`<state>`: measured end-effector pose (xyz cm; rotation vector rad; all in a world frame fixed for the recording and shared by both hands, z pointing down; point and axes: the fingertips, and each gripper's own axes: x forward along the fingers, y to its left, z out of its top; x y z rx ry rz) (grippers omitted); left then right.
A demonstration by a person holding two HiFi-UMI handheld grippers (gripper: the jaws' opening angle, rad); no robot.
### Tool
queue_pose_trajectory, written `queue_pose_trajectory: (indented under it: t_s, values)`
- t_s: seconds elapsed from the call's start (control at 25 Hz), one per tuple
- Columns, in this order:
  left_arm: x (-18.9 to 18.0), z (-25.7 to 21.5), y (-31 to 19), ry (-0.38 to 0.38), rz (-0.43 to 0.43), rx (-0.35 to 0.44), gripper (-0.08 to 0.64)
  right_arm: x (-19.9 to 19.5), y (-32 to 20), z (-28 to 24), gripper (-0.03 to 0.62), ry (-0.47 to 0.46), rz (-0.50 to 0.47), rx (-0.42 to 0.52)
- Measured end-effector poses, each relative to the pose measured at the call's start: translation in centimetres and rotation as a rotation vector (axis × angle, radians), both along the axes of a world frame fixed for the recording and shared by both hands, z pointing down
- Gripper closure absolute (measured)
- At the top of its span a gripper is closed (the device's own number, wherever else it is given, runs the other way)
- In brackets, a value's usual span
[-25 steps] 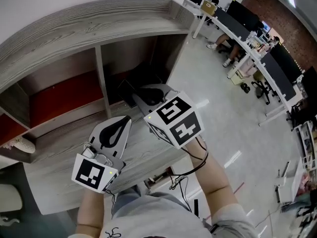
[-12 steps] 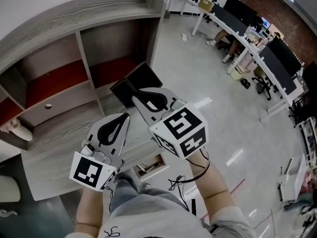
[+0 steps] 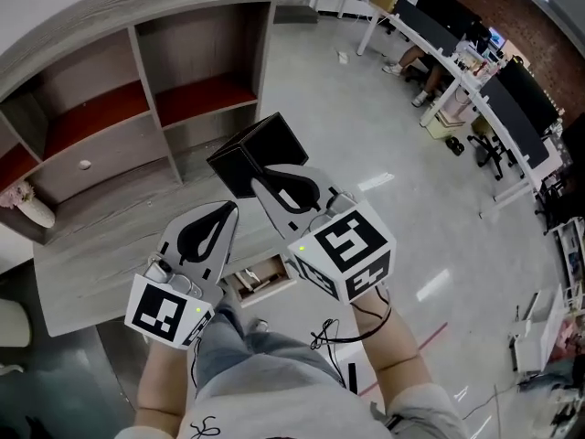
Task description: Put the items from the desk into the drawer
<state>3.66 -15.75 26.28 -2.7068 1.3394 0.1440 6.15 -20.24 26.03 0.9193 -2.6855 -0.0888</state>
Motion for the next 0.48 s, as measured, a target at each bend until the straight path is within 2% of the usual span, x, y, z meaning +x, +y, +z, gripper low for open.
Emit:
queue_pose_trajectory:
  t_s: [0.48]
  values:
    - [1.0, 0.4, 2.8, -0.008, 0.017, -0.011, 0.552, 2.6, 4.2, 0.4, 0.548, -0.066, 0.047, 0.070]
